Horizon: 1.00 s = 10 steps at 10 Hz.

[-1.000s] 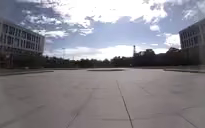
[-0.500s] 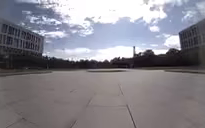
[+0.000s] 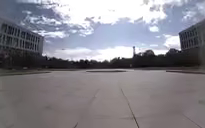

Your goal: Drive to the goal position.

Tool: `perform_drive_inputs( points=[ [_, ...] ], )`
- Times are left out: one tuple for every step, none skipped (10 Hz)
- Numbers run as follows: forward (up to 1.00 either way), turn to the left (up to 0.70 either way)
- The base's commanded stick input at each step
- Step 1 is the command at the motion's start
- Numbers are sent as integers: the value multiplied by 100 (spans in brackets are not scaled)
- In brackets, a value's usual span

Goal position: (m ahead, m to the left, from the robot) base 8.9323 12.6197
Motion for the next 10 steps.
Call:
perform_drive_inputs(
  points=[
    [69, -1],
    [69, -5],
    [69, -18],
    [69, -25],
    [69, -5],
    [69, -1],
    [69, -1],
    [69, -1],
    [69, -1],
    [69, -1]
  ],
)
